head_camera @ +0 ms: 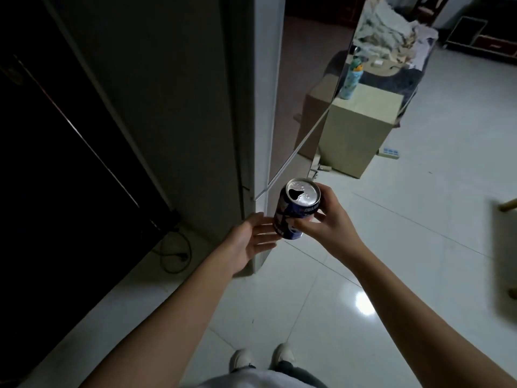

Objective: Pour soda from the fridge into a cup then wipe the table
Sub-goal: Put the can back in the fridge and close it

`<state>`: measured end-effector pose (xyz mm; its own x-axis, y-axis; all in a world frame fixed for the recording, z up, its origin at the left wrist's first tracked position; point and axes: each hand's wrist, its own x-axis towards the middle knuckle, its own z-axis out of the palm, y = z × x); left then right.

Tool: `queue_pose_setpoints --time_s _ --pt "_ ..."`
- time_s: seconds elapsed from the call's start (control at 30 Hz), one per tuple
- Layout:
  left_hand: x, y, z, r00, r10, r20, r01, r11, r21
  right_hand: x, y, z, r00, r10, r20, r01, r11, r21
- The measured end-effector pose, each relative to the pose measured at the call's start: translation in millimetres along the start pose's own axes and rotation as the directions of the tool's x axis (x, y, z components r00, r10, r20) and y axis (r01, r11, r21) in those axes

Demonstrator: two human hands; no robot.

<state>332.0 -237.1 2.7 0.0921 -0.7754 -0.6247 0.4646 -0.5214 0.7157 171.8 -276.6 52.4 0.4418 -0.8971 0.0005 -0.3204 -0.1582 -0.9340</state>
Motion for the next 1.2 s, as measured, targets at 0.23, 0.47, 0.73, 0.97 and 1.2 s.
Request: queue_pose_setpoints --time_s 0.23,0.47,0.73,0.97,1.2 --pt "32.8 48.2 7.4 0.92 0.327 -0.215 -0.213 0.879 0.426 21.1 -8.8 -20.0 0.998 -0.026 -0.066 0.026 1.0 0.001" --pt "61.6 85.8 14.1 0.815 0.54 -0.213 -0.157 0.558 0.815 39.2 -15.6 -27.6 0.994 -0.045 -0.105 0.047 0.999 0.017" --pt "62.7 88.2 14.5 0.728 0.672 -0.139 -0.192 0.394 0.899 42.8 -13.9 -24.8 0.992 -0.038 -0.117 0.042 0.999 0.026" --pt "60.2 86.5 10.3 0.711 0.695 -0.105 -0.211 0.354 0.911 28.2 -10.4 -23.4 0.989 -0.01 -0.15 0.016 0.999 0.04" --pt "57.6 87.5 11.7 0.704 0.705 -0.091 -0.22 0.339 0.915 13.1 -8.5 -27.3 0.979 0.01 -0.204 0.004 0.998 0.067"
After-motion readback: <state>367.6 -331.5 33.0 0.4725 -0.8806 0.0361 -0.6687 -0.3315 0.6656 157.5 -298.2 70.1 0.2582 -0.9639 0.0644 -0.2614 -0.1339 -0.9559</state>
